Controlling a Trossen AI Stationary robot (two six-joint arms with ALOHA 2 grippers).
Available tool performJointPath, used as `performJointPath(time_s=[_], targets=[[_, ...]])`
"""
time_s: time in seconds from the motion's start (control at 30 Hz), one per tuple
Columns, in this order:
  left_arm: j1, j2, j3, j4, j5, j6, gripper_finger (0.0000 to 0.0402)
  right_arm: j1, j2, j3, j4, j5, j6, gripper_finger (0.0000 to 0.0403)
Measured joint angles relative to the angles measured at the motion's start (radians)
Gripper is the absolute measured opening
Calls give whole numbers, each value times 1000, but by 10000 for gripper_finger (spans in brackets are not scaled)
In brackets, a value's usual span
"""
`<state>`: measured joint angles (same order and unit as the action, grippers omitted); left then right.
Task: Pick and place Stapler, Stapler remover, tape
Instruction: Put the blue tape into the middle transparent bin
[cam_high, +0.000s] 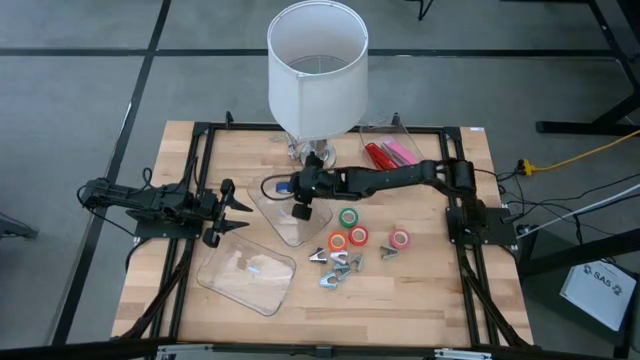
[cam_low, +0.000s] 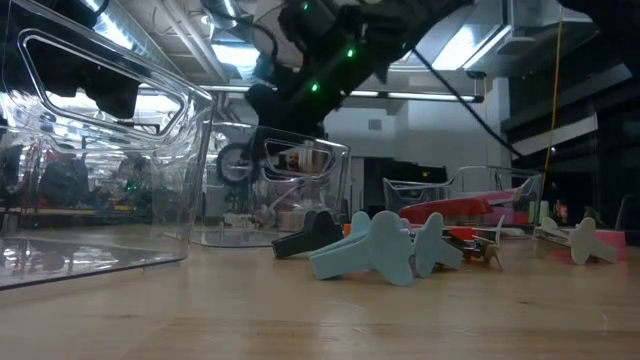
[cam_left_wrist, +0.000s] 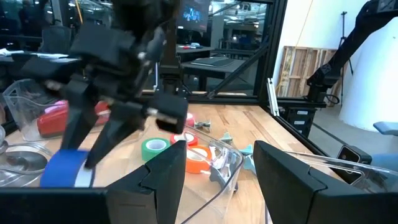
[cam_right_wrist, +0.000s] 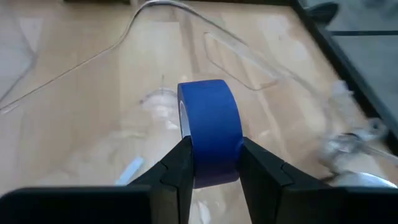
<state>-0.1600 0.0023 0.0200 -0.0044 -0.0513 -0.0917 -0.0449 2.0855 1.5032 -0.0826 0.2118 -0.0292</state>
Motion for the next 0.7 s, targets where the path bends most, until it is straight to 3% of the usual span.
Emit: performJointPath(time_s=[0.5, 0.7], targets=[[0, 0, 0, 0, 0, 0, 185, -12, 34, 0, 15, -40, -54, 110], [0, 0, 0, 0, 0, 0, 185, -12, 34, 0, 15, -40, -53, 142]])
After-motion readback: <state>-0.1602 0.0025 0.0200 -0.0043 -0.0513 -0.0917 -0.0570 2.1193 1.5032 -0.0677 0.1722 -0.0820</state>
